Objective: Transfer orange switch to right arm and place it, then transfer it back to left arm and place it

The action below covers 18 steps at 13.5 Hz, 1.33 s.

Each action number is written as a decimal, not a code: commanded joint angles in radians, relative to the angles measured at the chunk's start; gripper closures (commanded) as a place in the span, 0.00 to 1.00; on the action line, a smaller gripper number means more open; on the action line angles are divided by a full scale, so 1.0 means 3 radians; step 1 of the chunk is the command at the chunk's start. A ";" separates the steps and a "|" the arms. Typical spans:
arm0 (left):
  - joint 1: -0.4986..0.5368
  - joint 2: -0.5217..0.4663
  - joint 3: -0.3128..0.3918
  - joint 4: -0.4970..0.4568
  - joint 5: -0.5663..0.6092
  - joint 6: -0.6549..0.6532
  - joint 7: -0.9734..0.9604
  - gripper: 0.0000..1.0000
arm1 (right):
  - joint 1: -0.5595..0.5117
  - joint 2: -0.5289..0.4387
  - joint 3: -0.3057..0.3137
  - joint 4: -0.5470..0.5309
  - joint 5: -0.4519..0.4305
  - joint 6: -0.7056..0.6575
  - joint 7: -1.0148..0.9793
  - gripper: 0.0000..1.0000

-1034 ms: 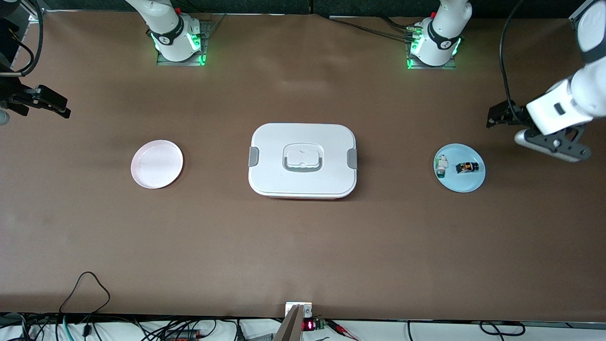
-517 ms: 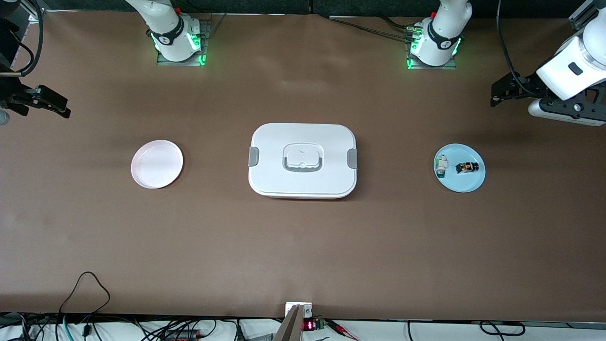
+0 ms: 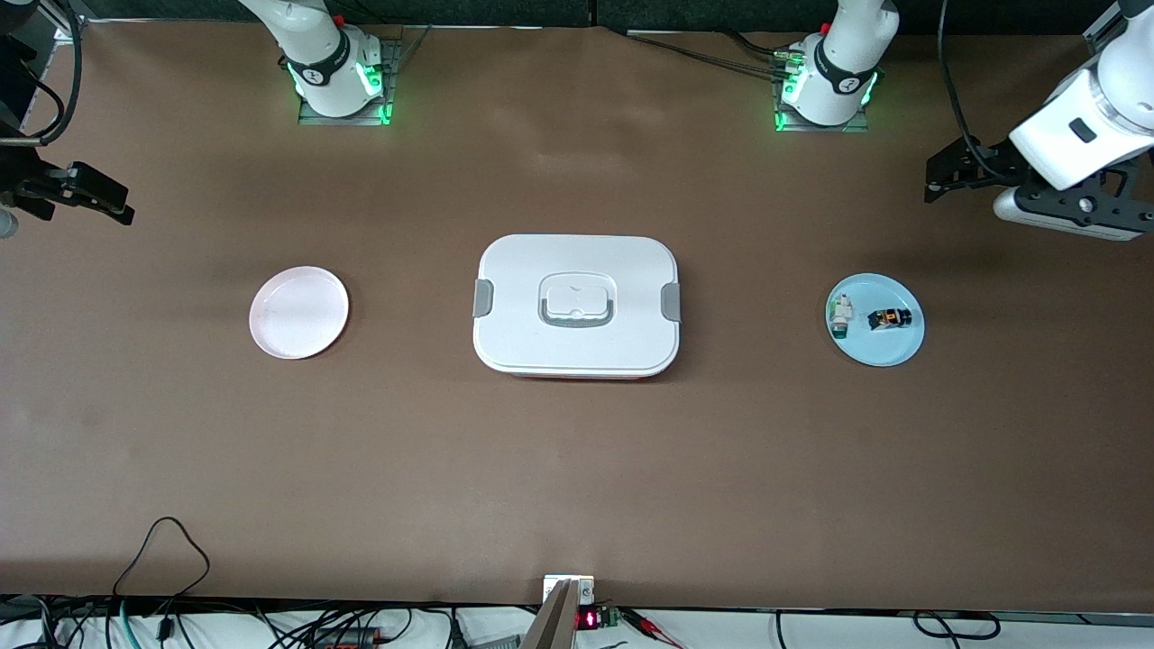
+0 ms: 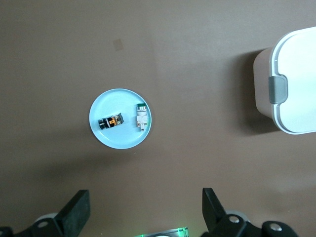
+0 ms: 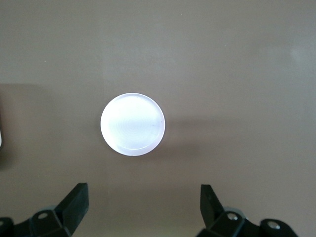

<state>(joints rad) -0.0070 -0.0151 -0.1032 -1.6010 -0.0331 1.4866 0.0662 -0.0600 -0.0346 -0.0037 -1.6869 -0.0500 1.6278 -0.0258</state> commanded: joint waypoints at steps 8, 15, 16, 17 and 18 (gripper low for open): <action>0.0141 0.0127 0.0042 0.0188 0.0064 0.0015 0.0173 0.00 | 0.0000 -0.0017 -0.0013 -0.0017 0.0039 -0.0088 0.0050 0.00; 0.0120 0.0158 0.0022 0.0244 0.0105 -0.0001 -0.0067 0.00 | 0.0000 -0.0058 -0.0008 -0.0104 0.0039 -0.0052 0.0060 0.00; 0.0126 0.0158 0.0022 0.0244 0.0105 -0.0001 -0.0067 0.00 | 0.0000 -0.0063 -0.0008 -0.0073 0.0034 -0.0072 0.0060 0.00; 0.0126 0.0163 0.0022 0.0244 0.0105 -0.0001 -0.0077 0.00 | 0.0000 -0.0058 -0.0003 -0.0053 0.0034 -0.0083 0.0055 0.00; 0.0131 0.0168 0.0027 0.0244 0.0105 -0.0001 -0.0072 0.00 | 0.0000 -0.0048 -0.0003 -0.0032 0.0034 -0.0083 0.0010 0.00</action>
<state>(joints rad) 0.0237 0.0125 -0.0894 -1.5653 0.0054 1.5020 0.0558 -0.0610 -0.0406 -0.0056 -1.7080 -0.0500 1.6080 -0.0189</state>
